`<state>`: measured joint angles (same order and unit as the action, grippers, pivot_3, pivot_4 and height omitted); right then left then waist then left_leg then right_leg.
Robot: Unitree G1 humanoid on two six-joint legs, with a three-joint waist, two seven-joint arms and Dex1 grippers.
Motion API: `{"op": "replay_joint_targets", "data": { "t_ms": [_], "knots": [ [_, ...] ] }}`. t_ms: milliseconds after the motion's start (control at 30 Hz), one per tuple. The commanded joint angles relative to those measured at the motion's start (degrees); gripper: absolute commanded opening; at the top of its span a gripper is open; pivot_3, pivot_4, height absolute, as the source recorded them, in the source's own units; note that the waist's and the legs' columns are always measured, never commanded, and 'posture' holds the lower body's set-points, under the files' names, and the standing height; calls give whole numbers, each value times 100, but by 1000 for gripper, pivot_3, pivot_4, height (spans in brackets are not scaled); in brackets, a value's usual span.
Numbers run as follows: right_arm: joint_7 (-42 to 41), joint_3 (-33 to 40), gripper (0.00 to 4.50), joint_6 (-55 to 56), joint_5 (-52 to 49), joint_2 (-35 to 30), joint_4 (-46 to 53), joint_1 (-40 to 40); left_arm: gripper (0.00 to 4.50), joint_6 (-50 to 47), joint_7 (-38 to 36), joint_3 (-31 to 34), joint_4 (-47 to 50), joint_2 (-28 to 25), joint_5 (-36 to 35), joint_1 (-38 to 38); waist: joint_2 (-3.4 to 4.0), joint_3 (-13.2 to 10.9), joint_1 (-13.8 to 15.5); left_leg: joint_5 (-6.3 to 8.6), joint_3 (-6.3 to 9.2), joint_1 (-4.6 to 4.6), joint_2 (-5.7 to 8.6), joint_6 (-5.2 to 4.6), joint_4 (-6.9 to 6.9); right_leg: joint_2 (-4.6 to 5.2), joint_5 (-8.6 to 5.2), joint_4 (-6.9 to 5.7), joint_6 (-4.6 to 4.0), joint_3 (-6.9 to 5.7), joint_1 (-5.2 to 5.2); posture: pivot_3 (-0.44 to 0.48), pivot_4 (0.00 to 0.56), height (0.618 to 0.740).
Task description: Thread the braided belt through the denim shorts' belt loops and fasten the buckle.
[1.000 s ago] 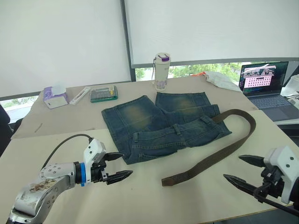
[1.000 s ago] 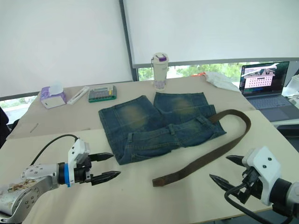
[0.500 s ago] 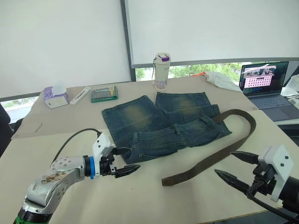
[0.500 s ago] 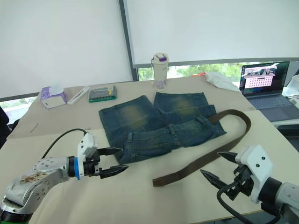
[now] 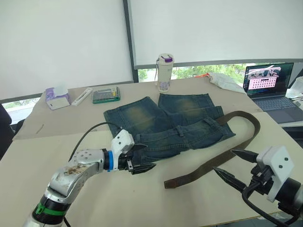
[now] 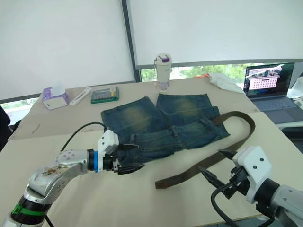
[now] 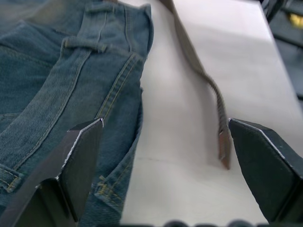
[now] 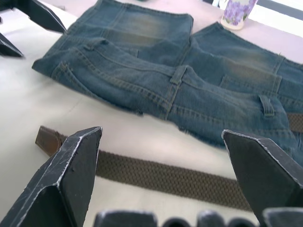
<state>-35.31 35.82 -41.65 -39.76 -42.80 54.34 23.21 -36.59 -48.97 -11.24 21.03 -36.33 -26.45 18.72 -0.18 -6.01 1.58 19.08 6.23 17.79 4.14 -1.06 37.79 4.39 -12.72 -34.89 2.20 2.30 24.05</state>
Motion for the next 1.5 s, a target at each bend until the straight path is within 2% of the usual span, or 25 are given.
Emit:
{"op": "replay_joint_targets", "data": {
  "t_ms": [33, 100, 200, 433, 567, 667, 700, 733, 900, 1067, 1167, 1333, 1500],
  "knots": [
    [73, -73, 4500, 34, -216, 8, 189, -51, 4479, 261, 24, -521, -387, 190, 620, 590, -2, -1, 36, 0, -1, 0, 3, 0, 2, 0, 0, -1, 0, -3, -2, 0, 150, 740],
    [67, -84, 4500, 1, -301, -18, 241, 28, 4479, 453, 66, -1021, -847, 535, 1095, 1080, -4, -1, 60, 0, -6, 3, 4, -1, 4, 0, 0, 0, 0, -1, -1, 0, 150, 740],
    [86, -102, 4500, 44, -232, -72, 326, 126, 4479, 336, 180, -1285, -1487, 1126, 1314, 1665, -10, -1, 92, -1, -7, 9, 7, -2, 8, 1, 1, 1, 1, -1, -2, 0, 150, 740],
    [467, -394, 4500, -20, 233, -154, 498, 206, 4479, 1239, 86, -2219, -3170, 2090, 2433, 2796, -17, -2, 67, -3, -13, 33, 5, 2, 9, -6, 1, -5, 3, 2, -4, 0, 150, 740],
    [707, -686, 4500, 49, 287, -198, 565, 166, 4479, 1657, 413, -2395, -4453, 2798, 2967, 3431, -23, -4, 80, -5, -15, 37, 12, 0, 12, -4, -1, -2, 6, 1, -7, 0, 150, 740],
    [895, -890, 4500, 209, 216, -277, 566, 170, 4479, 1849, 420, -2482, -5006, 3035, 3290, 3614, -23, -4, 65, -5, -16, 38, 12, 0, 12, -4, -3, -4, 10, 1, -7, 0, 150, 740],
    [964, -968, 4500, 258, 234, -305, 566, 185, 4479, 1913, 363, -2566, -5170, 3042, 3428, 3617, -24, -4, 63, -5, -16, 37, 12, 0, 12, -4, -4, -6, 11, 2, -7, 0, 150, 740],
    [1021, -1041, 4500, 325, 256, -344, 566, 223, 4225, 2011, 286, -2681, -5348, 3024, 3578, 3600, -24, -5, 55, -5, -16, 37, 11, 0, 12, -4, -4, -6, 11, 2, -6, 0, 150, 740],
    [1280, -1288, 4500, 508, 254, -492, 566, 300, 2676, 2506, 138, -2739, -5967, 2924, 3957, 3530, -31, 0, 55, -6, -16, 24, 9, 2, 12, -6, -5, -7, 12, 2, -18, 0, 150, 740],
    [1345, -1581, 4500, 627, 467, -746, 566, 378, 954, 2445, -392, -2338, -5582, 2533, 3741, 3250, -32, 0, -27, -5, -16, 12, 5, 2, 11, -8, -9, -8, 19, 2, -27, 0, 150, 740],
    [1220, -1849, 4500, 615, 765, -929, 566, 364, 18, 2058, -995, -1990, -4752, 2006, 3372, 2810, -30, 2, -137, -5, -15, 5, -3, 3, 5, -16, -10, -12, 19, 3, -25, 0, 150, 740],
    [981, -2145, 4500, 508, 1133, -1080, 528, 214, 18, 1421, -1432, -1725, -3527, 1388, 3085, 2246, -25, 6, -168, -5, -9, -17, -2, 3, 5, -15, -9, -16, 17, 5, -7, 0, 150, 740],
    [616, -2361, 4500, 508, 1333, -1220, 397, -30, 18, 986, -1479, -1516, -2745, 1070, 2899, 1878, -24, 6, -111, -2, -10, -20, 2, -2, 6, -7, -9, -12, 17, 6, -10, 0, 150, 740]
  ]
}}
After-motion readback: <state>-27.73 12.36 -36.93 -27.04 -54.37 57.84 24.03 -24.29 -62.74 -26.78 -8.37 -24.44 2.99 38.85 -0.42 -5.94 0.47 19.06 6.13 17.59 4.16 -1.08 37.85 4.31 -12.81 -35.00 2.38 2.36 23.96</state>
